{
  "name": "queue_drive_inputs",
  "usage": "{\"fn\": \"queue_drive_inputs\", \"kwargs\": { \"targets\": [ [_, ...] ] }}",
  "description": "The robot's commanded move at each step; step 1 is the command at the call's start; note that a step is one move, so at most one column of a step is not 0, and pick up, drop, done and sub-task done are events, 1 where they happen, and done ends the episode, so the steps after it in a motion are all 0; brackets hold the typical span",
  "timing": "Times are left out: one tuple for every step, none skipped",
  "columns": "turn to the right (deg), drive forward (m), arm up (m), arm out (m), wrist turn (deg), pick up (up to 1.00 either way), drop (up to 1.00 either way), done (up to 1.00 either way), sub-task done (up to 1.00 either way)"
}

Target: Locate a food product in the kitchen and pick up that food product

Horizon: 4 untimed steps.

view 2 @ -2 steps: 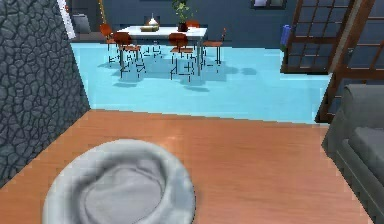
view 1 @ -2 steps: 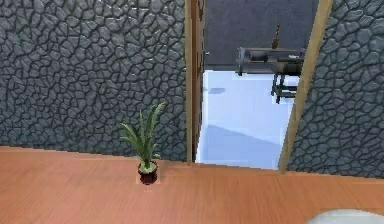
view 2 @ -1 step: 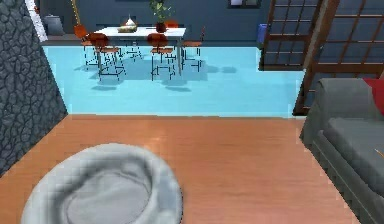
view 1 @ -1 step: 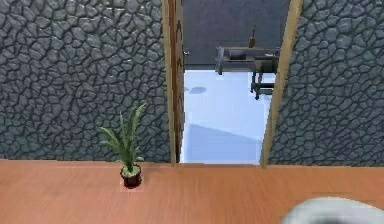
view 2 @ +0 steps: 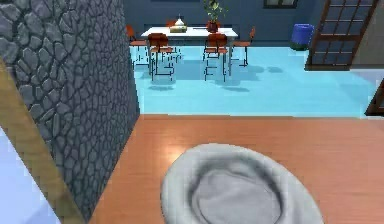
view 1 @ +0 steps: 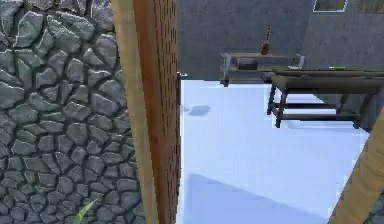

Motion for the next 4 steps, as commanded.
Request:
{"fn": "queue_drive_inputs", "kwargs": {
  "targets": [
    [24.0,0.0,0.0,0.0,0.0,0.0,0.0,0.0,0.0],
    [0.0,0.1,0.0,0.0,0.0,0.0,0.0,0.0,0.0],
    [-12.0,0.0,0.0,0.0,0.0,0.0,0.0,0.0,0.0],
    [0.0,1.0,0.0,0.0,0.0,0.0,0.0,0.0,0.0]
  ]
}}
